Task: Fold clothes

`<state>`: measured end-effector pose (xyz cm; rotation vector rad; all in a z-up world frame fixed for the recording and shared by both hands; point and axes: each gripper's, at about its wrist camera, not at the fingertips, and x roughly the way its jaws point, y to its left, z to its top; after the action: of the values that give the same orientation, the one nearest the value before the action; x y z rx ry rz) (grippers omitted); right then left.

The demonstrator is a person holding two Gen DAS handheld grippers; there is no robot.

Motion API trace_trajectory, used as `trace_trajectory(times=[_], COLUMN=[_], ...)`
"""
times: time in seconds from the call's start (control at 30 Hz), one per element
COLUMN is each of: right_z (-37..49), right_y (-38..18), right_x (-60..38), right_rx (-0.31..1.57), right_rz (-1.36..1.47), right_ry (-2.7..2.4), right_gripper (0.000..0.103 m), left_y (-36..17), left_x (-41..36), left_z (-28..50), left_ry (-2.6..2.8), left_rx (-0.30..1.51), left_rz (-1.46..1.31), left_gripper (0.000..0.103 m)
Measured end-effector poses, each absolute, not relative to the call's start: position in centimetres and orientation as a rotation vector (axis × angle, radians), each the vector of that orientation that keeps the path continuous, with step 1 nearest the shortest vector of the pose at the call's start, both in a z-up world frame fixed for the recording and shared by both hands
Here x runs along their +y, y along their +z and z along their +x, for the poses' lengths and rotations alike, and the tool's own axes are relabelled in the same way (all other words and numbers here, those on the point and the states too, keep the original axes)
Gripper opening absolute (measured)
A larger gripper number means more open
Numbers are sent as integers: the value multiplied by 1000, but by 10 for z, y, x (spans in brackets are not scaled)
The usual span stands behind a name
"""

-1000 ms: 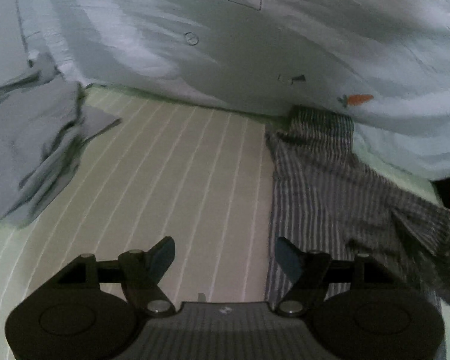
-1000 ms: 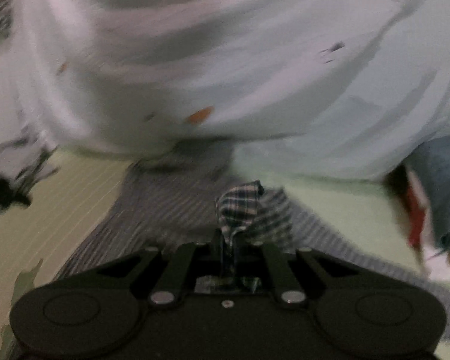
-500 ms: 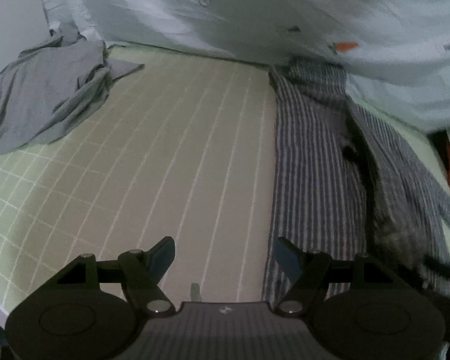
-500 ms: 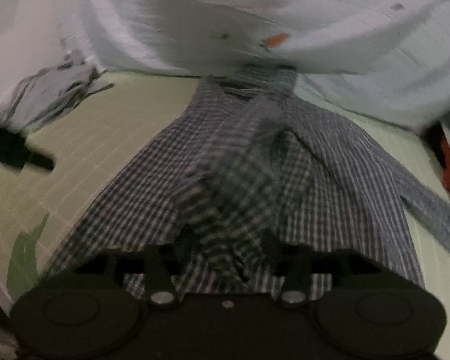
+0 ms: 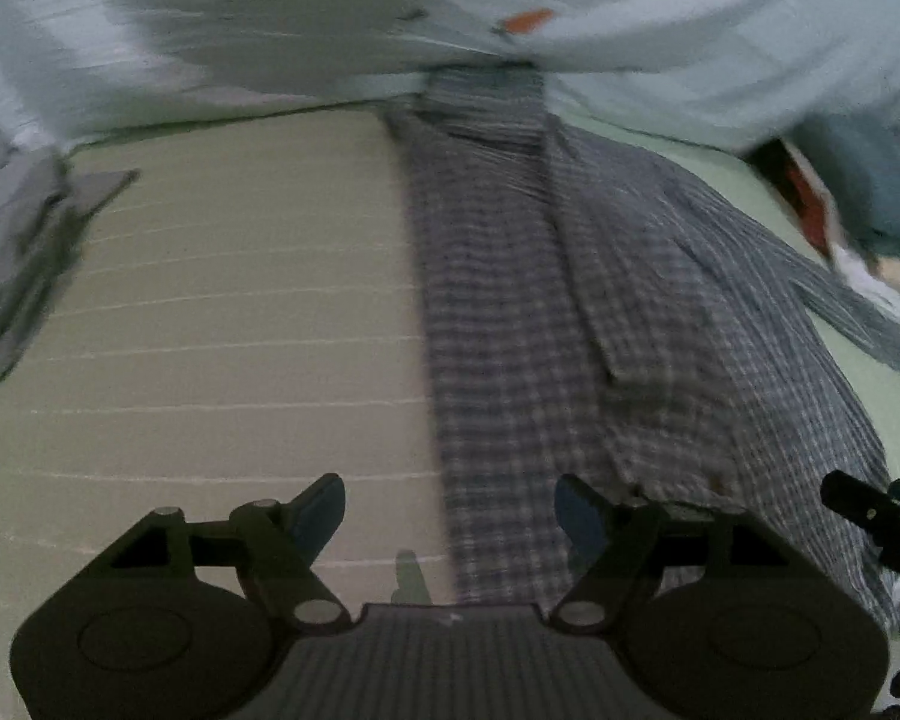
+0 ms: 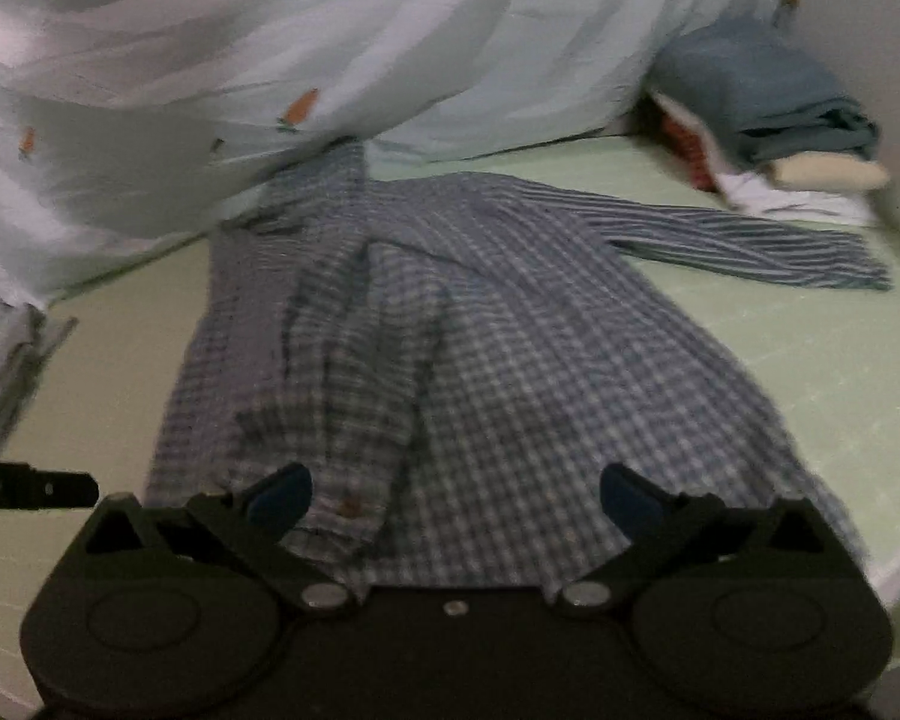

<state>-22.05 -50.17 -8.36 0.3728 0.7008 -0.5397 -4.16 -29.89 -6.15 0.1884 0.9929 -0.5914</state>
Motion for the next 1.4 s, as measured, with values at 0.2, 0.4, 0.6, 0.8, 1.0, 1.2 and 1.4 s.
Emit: trace_trajectory(times=[0.2, 0.4, 0.6, 0.8, 1.0, 1.2, 1.4], right_z=[-238, -238, -238, -250, -261, -253, -238], right_y=[-86, -93, -94, -95, -98, -109, -114], right_x=[-515, -548, -588, -627, -661, -661, -632], right_rx=[722, 757, 790, 799, 809, 841, 861], right_rz=[416, 442, 356, 290, 310, 353, 346], right_ry=[-627, -630, -540, -478, -474, -447, -402], right_gripper=[103, 103, 103, 103, 103, 103, 103], left_y=[-67, -71, -96, -115, -108, -77, -76], left_x=[-327, -361, -389, -396, -384, -357, -325], left_z=[-51, -51, -50, -54, -72, -100, -116], left_ry=[-680, -711, -599, -456, -415, -437, -413], left_rx=[1012, 1016, 1143, 1199, 1147, 1102, 1145], left_rz=[232, 246, 179, 84, -37, -155, -179], left_gripper=[78, 58, 27, 13, 1, 1, 1])
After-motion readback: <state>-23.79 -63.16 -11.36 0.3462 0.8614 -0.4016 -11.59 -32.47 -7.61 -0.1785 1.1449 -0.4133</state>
